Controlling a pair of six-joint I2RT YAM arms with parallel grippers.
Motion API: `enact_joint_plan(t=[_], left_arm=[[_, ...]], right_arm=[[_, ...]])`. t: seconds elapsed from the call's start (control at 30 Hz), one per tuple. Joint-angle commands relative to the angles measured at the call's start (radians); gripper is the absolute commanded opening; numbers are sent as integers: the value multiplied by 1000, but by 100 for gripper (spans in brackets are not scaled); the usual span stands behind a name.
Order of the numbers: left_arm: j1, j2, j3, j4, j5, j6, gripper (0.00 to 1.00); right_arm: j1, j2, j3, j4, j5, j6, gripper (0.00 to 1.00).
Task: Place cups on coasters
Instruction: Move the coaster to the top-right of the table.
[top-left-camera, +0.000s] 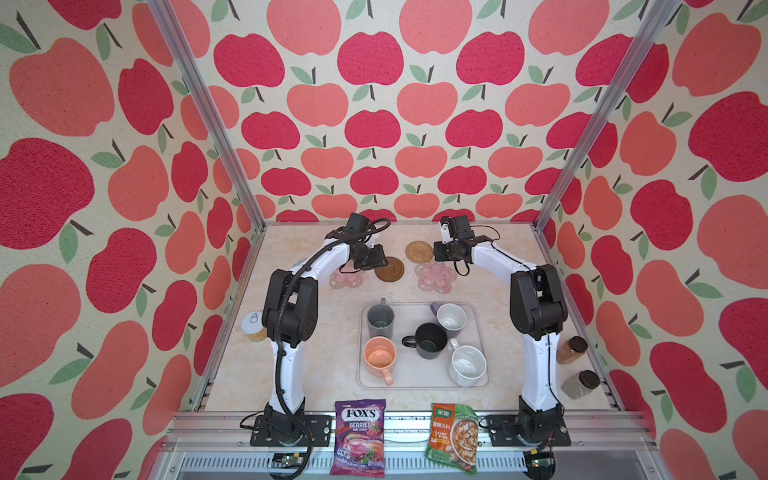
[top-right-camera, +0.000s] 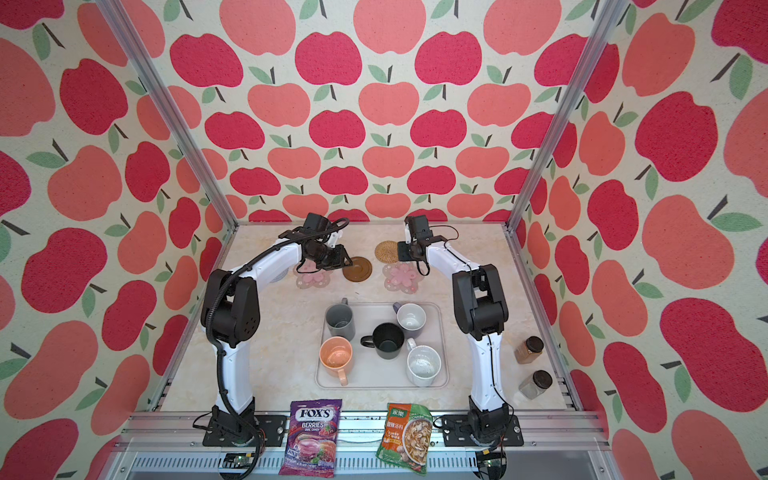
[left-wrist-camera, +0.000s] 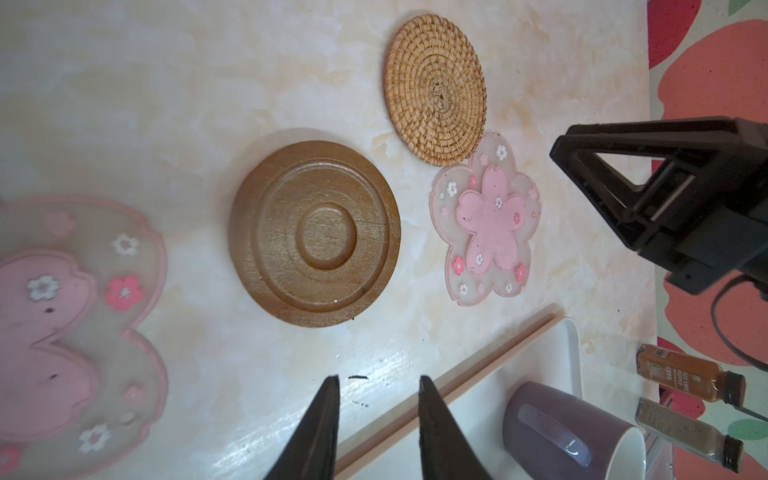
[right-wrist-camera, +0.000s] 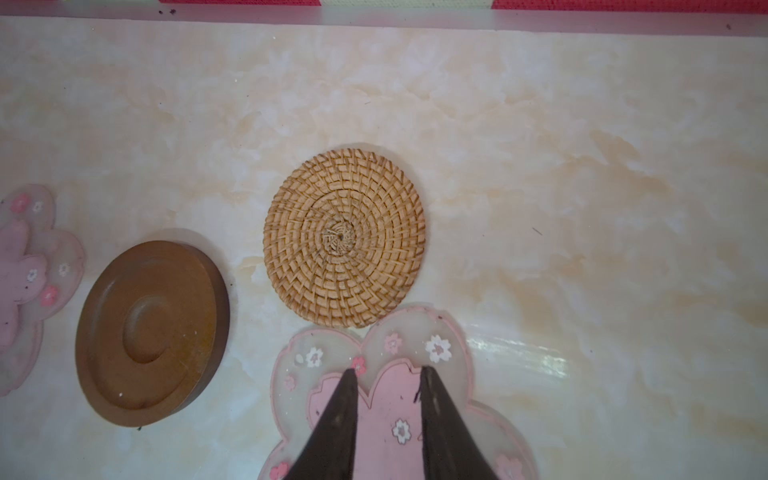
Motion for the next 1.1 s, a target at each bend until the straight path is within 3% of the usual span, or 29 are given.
enact_joint_plan(t=[0.0, 0.13, 0.6, 1.07], left_arm=[[35, -73, -78, 67, 9, -29, 34], [69, -126, -156, 113, 15, -45, 34], [111, -110, -191, 174, 53, -67, 34], [122, -122, -216, 174, 43, -71, 35]], right_arm=[[1, 58, 75, -7, -74, 33, 14], [13, 129, 149, 1, -107, 57, 2], [49, 357, 468, -163, -89, 73, 4], [38, 424, 537, -290, -7, 93, 7]])
